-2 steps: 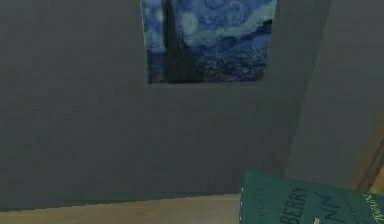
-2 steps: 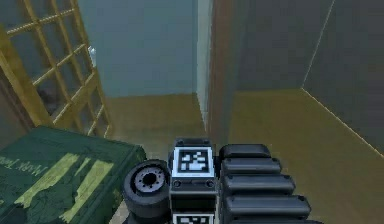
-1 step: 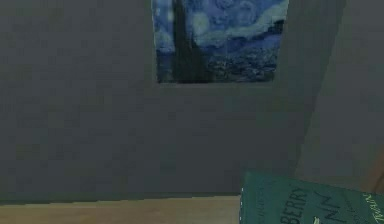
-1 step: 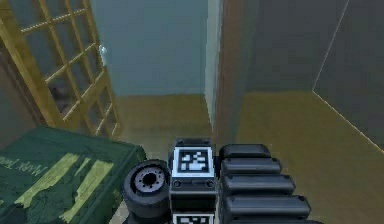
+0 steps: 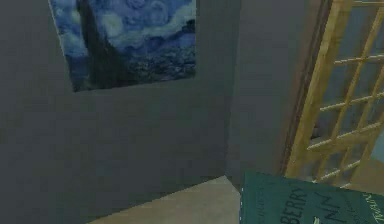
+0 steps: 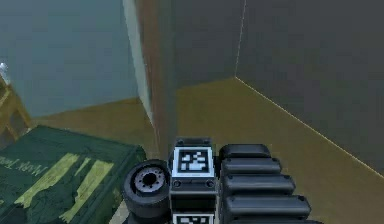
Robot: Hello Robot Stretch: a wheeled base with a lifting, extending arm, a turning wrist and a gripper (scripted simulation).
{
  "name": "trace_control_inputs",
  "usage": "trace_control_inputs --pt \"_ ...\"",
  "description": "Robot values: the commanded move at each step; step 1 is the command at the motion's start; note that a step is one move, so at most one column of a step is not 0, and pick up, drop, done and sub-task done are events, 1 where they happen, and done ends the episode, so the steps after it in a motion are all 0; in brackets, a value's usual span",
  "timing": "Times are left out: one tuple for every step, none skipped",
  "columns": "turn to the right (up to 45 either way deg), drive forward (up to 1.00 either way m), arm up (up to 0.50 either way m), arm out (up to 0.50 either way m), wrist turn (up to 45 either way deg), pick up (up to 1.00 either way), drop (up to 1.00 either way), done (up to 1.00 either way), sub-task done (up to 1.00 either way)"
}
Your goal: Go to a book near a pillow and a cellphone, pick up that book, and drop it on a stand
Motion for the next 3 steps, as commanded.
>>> trace_control_inputs --pt "0.0 0.3 0.0 0.0 0.0 0.0 0.0 0.0 0.0" --pt "-45.0 0.0 0.0 0.0 0.0 0.0 0.0 0.0 0.0" --pt "-24.0 0.0 0.0 0.0 0.0 0.0 0.0 0.0 0.0"
